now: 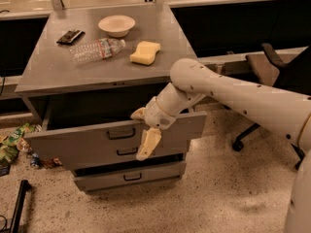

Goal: Open top drawer

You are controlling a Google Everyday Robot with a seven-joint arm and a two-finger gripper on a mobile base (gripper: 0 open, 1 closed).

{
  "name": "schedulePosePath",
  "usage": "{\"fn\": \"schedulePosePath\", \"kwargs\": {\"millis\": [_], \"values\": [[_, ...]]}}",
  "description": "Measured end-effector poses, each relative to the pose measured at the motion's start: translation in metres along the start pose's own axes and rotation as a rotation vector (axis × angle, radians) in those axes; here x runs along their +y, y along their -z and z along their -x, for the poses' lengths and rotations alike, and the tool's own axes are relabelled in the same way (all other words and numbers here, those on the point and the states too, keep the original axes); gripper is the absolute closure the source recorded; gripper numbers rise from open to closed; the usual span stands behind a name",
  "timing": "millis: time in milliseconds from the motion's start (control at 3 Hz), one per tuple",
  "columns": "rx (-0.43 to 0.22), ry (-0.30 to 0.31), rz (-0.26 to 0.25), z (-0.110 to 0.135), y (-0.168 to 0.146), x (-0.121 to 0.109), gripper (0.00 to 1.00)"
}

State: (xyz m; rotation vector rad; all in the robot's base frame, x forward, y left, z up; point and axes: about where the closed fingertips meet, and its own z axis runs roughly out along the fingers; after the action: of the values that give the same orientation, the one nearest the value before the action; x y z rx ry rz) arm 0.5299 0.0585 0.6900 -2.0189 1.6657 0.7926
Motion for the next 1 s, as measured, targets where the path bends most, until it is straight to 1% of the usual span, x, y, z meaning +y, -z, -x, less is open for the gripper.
{"fn": "schedulePosePath", "kwargs": {"millis": [667,1000], "values": [[0.000,0.012,0.018,0.005,0.009,0.007,0.64],[0.026,0.001,-0.027,0.004,0.027,0.006,0.71]]}}
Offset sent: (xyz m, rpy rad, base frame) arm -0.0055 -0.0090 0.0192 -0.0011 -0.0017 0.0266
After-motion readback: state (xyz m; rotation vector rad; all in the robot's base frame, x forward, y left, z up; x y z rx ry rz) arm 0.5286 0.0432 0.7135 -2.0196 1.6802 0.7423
